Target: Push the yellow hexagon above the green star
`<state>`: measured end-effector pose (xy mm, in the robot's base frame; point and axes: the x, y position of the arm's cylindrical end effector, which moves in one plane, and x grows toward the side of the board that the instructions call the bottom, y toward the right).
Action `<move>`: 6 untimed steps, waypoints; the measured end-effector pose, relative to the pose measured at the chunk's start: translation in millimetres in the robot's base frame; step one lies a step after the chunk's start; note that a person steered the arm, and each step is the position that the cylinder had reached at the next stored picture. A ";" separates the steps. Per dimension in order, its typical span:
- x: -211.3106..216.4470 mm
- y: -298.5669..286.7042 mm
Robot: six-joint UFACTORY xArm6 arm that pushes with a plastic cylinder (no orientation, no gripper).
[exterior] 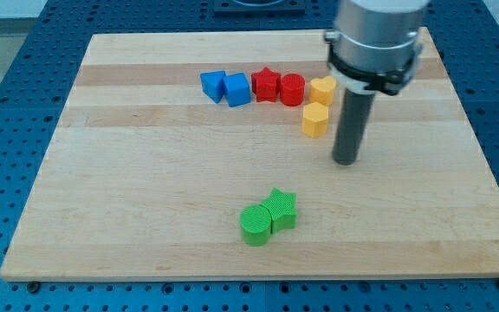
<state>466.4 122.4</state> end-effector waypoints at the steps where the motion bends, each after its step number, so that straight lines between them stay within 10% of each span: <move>1: -30.2 3.1; 6: -42.3 -52.5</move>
<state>424.1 70.0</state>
